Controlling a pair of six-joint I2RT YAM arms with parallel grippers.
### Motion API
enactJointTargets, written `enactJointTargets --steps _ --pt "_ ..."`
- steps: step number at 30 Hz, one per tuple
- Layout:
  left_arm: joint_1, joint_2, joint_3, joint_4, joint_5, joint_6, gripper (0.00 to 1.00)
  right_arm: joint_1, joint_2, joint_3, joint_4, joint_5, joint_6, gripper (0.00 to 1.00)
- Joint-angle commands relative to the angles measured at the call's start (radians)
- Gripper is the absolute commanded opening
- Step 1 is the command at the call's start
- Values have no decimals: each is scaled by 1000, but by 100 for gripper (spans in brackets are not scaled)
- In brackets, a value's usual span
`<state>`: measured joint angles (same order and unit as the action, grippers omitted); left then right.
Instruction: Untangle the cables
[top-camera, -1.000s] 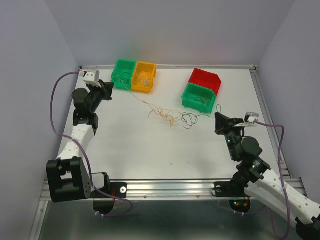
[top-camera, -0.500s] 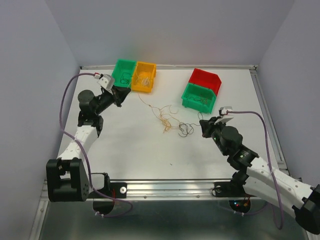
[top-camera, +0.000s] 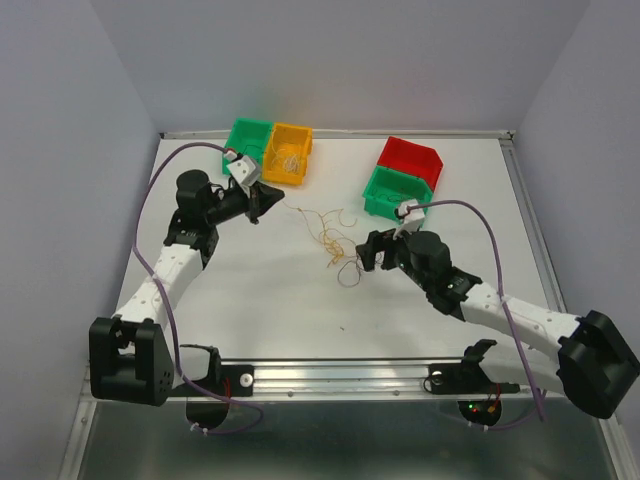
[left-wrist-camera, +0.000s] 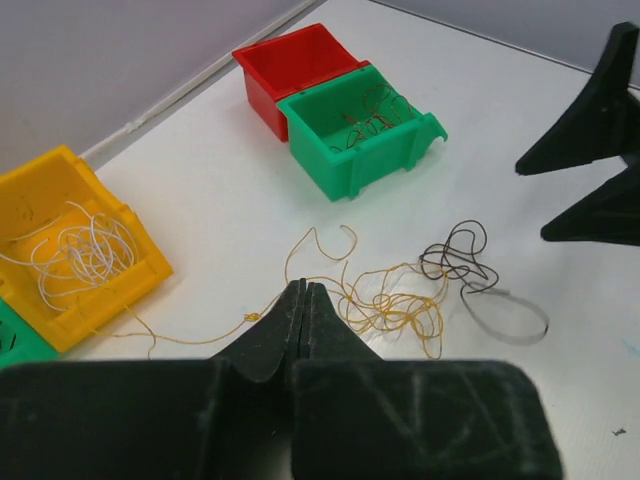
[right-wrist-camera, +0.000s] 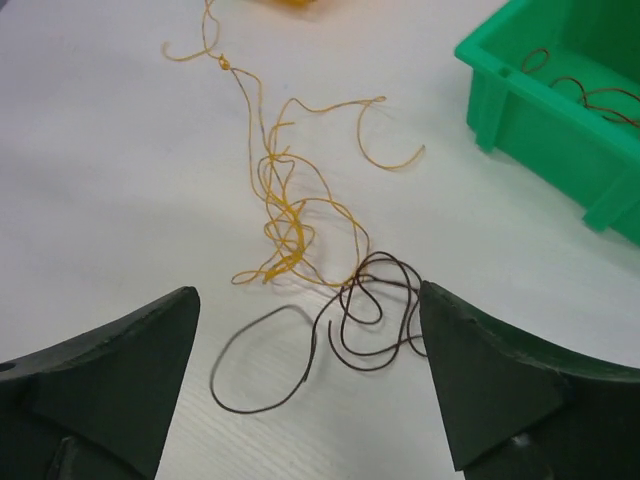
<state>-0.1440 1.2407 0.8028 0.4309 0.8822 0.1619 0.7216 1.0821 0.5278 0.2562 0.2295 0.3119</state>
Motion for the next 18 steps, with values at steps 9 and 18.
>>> enactJointTargets --steps 9,18 --pt "-14 -176 243 -279 25 97 19 4 455 376 230 -132 -151 98" --pt "-104 38 239 -351 -76 177 65 4 388 308 -70 158 54 97"
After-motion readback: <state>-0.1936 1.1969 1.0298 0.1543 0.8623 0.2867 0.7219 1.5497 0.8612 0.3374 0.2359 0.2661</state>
